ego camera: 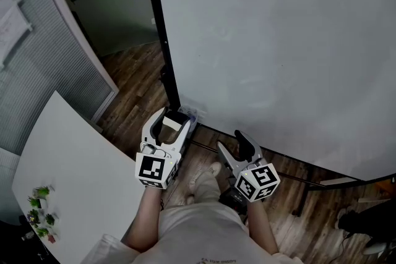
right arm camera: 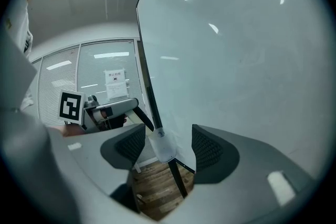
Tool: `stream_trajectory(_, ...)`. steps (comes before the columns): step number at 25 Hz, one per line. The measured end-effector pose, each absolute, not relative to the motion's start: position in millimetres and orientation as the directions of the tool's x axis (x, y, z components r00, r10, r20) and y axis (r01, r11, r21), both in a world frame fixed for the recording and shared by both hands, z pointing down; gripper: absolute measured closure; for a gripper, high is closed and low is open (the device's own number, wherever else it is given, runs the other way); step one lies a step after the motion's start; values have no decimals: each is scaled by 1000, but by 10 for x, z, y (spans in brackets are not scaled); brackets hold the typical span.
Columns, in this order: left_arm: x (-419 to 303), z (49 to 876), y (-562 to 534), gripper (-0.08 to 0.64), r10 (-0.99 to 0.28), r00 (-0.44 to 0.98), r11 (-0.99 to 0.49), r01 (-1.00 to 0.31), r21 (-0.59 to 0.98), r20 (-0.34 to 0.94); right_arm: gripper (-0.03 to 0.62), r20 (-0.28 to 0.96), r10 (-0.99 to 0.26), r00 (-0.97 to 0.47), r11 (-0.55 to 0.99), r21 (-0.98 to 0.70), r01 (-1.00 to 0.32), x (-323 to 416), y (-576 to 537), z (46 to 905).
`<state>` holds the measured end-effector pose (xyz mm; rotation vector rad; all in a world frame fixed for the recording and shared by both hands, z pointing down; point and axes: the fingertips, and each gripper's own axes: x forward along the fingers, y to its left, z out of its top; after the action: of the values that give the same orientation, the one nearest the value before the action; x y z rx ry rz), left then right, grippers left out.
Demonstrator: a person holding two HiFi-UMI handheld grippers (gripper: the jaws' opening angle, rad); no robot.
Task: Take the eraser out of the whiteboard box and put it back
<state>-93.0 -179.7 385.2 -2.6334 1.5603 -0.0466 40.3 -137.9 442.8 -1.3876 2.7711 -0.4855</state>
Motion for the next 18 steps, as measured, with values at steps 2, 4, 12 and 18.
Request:
stream_trajectory(2, -944, 3833, -1767, 293, -878, 479, -476, -876, -84, -17, 313, 130, -782, -610, 563, -273, -780, 394, -1365, 4406)
stream_trajectory(4, -961, 3830, -1734, 293, -879, 476, -473, -877, -84, -19, 313, 128, -782, -610, 565, -270, -780, 387, -1347, 4391)
stream_trajectory(12, -1003, 3787, -1657, 293, -880, 474, -470, -879, -84, -29, 313, 121, -783, -610, 568, -262, -780, 366, -1299, 4353)
stream_trajectory(18, -1029, 3817, -1673, 293, -881, 472, -469, -879, -86, -23, 313, 121, -785, -607, 565, -264, -782, 350, -1313, 4370)
